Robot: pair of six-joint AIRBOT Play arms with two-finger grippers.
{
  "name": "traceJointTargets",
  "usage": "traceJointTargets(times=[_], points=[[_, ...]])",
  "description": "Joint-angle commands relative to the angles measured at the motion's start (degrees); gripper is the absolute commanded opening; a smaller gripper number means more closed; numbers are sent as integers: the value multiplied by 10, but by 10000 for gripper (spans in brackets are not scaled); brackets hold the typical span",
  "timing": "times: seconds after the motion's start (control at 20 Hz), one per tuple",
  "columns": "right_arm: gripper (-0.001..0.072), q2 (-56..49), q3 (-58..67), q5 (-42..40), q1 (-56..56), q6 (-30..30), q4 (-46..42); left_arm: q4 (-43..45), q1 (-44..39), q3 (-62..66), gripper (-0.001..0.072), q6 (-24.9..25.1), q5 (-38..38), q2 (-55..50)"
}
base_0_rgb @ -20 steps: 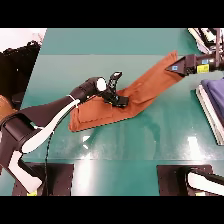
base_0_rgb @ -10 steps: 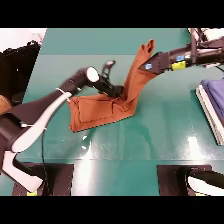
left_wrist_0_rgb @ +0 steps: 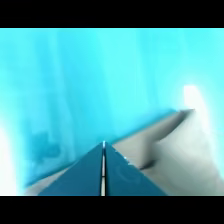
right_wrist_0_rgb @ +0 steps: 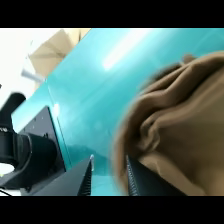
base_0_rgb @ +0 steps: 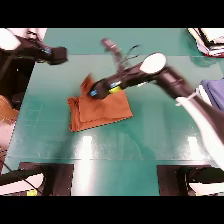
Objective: Fold the shirts.
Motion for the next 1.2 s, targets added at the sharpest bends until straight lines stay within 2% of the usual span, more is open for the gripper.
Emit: traceJointTargets(times=[0.0, 0.1, 0.25, 0.55, 0.6, 0.65, 0.7, 0.9, 1.15], points=[[269, -86, 67, -17, 78, -29, -4, 21, 49, 0, 25, 5, -29, 47], [264, -110, 107, 41, 74, -15, -19, 21, 50, 0, 25, 6, -52, 48], [264, -100, 100, 108, 23, 30, -82, 18, 50, 0, 25, 18, -78, 48], [266, 13, -124, 93, -174, 32, -90, 18, 50, 0, 25, 18, -102, 48], [321, 26, -160, 91, -210, 32, -90, 17, 50, 0, 25, 18, -102, 48], [537, 33, -189, 87, -237, 32, -90, 16, 50, 0, 25, 18, -102, 47], [663, 33, -212, 84, -265, 32, -89, 16, 50, 0, 25, 18, -101, 47], [661, -7, -252, 70, -306, 32, -56, 14, 50, -8, 25, 18, -85, 46], [647, -106, -201, 72, -251, 31, 19, 14, 50, -11, 25, 19, -76, 46]])
